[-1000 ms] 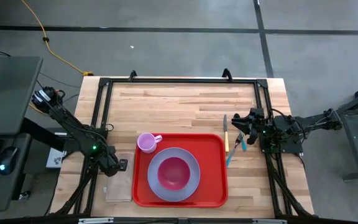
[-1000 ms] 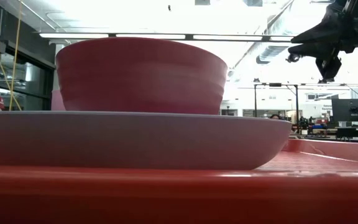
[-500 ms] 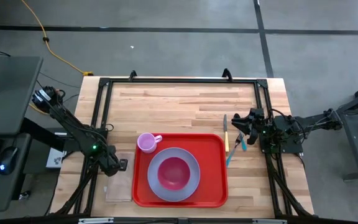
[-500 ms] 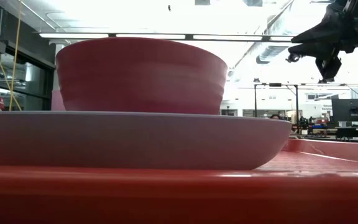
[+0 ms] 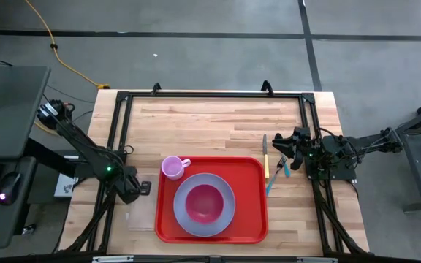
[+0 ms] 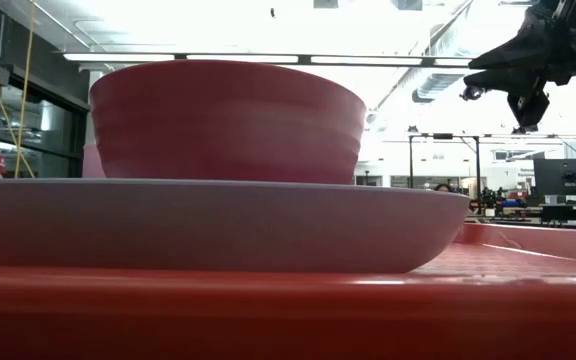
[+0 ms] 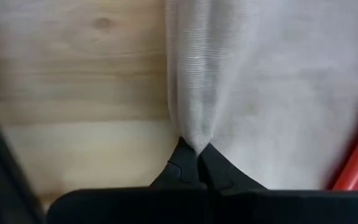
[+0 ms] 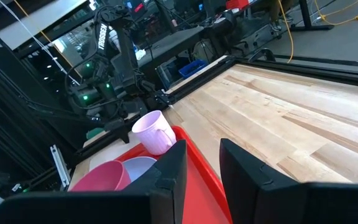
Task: Set up tray
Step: Put the brown table napkin on the red serving tray to the right of the purple plate
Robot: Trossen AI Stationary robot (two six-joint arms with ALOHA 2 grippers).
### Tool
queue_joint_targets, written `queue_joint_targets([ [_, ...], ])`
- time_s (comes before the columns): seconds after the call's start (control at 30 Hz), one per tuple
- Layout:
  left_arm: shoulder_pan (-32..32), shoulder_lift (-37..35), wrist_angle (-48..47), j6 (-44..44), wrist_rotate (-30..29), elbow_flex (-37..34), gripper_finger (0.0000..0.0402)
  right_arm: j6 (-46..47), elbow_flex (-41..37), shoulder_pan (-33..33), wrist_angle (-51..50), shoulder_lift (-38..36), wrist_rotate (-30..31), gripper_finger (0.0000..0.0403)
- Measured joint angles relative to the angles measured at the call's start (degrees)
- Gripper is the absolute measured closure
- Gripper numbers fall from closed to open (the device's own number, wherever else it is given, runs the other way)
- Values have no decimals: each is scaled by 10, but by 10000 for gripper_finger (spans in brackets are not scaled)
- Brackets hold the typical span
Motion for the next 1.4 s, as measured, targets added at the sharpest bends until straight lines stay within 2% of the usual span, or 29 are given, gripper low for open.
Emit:
queue_joint_targets([
  [0.27, -1, -41, -139, 11, 18, 64, 391, 0, 0, 0, 0, 0, 1, 329],
  [0.43, -1, -67, -190, 17, 12, 93, 391, -1, 0, 0, 0, 0, 2, 329],
  [0.77, -1, -82, -239, 24, -6, 133, 391, -1, 0, 0, 0, 0, 2, 329],
  [1.13, -1, -82, -340, 28, -26, 219, 391, -1, 0, 0, 0, 0, 2, 329],
  [1.4, -1, -82, -374, 39, -69, 275, 391, 14, 0, 0, 5, 0, 2, 329],
])
